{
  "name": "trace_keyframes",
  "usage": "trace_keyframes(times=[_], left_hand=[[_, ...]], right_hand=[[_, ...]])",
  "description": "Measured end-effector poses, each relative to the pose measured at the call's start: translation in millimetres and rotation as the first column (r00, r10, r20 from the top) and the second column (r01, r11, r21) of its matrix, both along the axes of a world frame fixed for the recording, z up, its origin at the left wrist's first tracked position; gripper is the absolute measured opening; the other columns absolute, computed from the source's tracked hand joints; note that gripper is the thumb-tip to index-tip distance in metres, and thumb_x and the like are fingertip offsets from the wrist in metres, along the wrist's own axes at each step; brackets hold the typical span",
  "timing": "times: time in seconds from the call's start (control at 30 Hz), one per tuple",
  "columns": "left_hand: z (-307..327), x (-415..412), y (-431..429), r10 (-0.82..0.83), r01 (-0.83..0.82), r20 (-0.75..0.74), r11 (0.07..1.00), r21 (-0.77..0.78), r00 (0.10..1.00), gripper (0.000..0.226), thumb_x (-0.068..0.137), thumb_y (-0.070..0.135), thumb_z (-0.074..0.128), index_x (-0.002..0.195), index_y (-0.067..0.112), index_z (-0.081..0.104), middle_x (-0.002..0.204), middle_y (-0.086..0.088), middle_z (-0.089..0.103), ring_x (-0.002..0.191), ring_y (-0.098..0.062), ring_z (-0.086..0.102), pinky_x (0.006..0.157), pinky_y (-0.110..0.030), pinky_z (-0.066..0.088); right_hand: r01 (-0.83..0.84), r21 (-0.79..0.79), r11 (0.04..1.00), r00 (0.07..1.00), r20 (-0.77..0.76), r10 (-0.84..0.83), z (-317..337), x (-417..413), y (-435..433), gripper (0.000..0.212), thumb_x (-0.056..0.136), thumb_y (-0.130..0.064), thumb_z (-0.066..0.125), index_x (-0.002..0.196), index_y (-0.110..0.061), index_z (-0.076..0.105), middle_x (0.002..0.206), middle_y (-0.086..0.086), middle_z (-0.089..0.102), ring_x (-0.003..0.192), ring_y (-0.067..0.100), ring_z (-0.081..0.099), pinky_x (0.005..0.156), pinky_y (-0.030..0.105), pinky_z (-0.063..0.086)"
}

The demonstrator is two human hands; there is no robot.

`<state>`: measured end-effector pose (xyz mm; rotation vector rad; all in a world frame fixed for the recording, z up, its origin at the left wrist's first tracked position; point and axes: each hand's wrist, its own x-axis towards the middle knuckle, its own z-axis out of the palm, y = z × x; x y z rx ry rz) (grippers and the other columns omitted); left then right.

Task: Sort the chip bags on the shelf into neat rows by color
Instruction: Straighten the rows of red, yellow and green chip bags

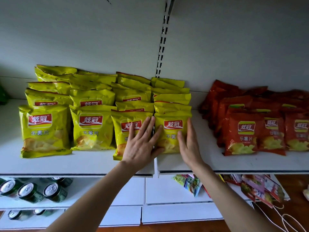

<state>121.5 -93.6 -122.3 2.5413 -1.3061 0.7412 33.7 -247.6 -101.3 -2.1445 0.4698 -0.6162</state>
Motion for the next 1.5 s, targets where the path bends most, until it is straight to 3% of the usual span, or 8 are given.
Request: trace_keyframes(times=[0.33, 0.5, 0.77, 0.9, 1.03, 1.2, 1.33, 1.5], left_hand=[[-5, -1, -2, 0.013, -0.011, 0.026, 0.998, -0.057, 1.000, 0.068, 0.089, 0.061, 0.032, 0.145, 0.022, 0.030, 0.152, -0.008, 0.020, 0.146, -0.018, -0.007, 0.111, -0.053, -0.002], [-6, 0, -2, 0.015, -0.014, 0.019, 0.999, -0.036, 1.000, 0.068, 0.090, 0.060, 0.032, 0.146, 0.022, 0.027, 0.155, -0.007, 0.018, 0.146, -0.018, -0.006, 0.112, -0.050, -0.008], [-6, 0, -2, 0.005, -0.002, 0.058, 0.999, -0.040, 0.998, 0.066, 0.090, 0.058, 0.032, 0.145, 0.022, 0.028, 0.153, -0.008, 0.018, 0.146, -0.020, -0.007, 0.111, -0.053, -0.003], [-6, 0, -2, 0.017, -0.014, 0.060, 0.999, -0.043, 0.998, 0.066, 0.089, 0.058, 0.033, 0.144, 0.021, 0.029, 0.153, -0.009, 0.019, 0.146, -0.019, -0.008, 0.112, -0.051, -0.007], [-6, 0, -2, 0.020, -0.018, 0.042, 0.999, -0.027, 0.999, 0.067, 0.088, 0.059, 0.033, 0.144, 0.022, 0.028, 0.153, -0.008, 0.017, 0.146, -0.019, -0.009, 0.113, -0.049, -0.014], [-4, 2, -1, 0.023, -0.022, 0.043, 0.999, -0.030, 0.999, 0.067, 0.089, 0.059, 0.033, 0.144, 0.022, 0.029, 0.153, -0.010, 0.018, 0.146, -0.019, -0.011, 0.114, -0.048, -0.013], [-2, -2, 1, 0.000, 0.002, 0.012, 0.990, -0.139, 1.000, 0.066, 0.092, 0.060, 0.028, 0.138, 0.013, 0.035, 0.152, -0.012, 0.026, 0.146, -0.019, -0.006, 0.114, -0.048, 0.000], [1, -2, 14, -0.074, 0.061, -0.033, 0.955, -0.291, 0.997, 0.045, 0.097, 0.035, 0.034, 0.128, 0.003, 0.039, 0.147, -0.018, 0.029, 0.146, -0.018, -0.006, 0.110, -0.055, 0.017]], right_hand=[[0.077, 0.284, 0.956, 0.997, -0.005, -0.079, 48, 58, -56, 0.071, 0.090, -0.041, 0.053, 0.147, -0.017, 0.018, 0.152, 0.006, 0.024, 0.136, 0.019, 0.030, 0.111, 0.040, 0.030], [-0.051, 0.578, 0.815, 0.999, 0.031, 0.041, 59, 86, -59, 0.038, 0.096, -0.022, 0.047, 0.132, -0.011, 0.042, 0.107, 0.002, 0.060, 0.083, 0.009, 0.061, 0.057, 0.017, 0.053], [-0.020, 0.462, 0.887, 0.998, -0.038, 0.043, 90, 122, -78, 0.023, 0.094, -0.034, 0.047, 0.108, -0.018, 0.056, 0.121, 0.012, 0.057, 0.109, 0.025, 0.055, 0.093, 0.038, 0.046], [-0.028, 0.354, 0.935, 0.990, -0.121, 0.076, 88, 133, -76, 0.027, 0.098, -0.028, 0.040, 0.112, -0.013, 0.057, 0.120, 0.015, 0.057, 0.105, 0.026, 0.056, 0.075, 0.026, 0.045], [-0.054, 0.303, 0.951, 0.954, -0.266, 0.139, 83, 131, -82, 0.044, 0.100, -0.036, 0.033, 0.133, -0.010, 0.045, 0.131, 0.008, 0.049, 0.120, 0.025, 0.048, 0.094, 0.031, 0.040], [0.087, 0.266, 0.960, 0.996, -0.059, -0.074, 91, 107, -79, 0.053, 0.098, -0.032, 0.041, 0.142, -0.007, 0.027, 0.147, 0.011, 0.033, 0.132, 0.021, 0.036, 0.102, 0.027, 0.034], [-0.025, 0.101, 0.995, 1.000, -0.015, 0.027, 84, 55, -70, 0.040, 0.092, -0.016, 0.054, 0.128, 0.002, 0.047, 0.128, 0.015, 0.052, 0.109, 0.014, 0.050, 0.077, 0.007, 0.040], [-0.027, 0.138, 0.990, 0.978, -0.201, 0.055, 55, 1, -49, 0.098, 0.066, -0.045, 0.071, 0.144, -0.010, 0.023, 0.141, 0.011, 0.039, 0.127, 0.020, 0.041, 0.106, 0.036, 0.035]])
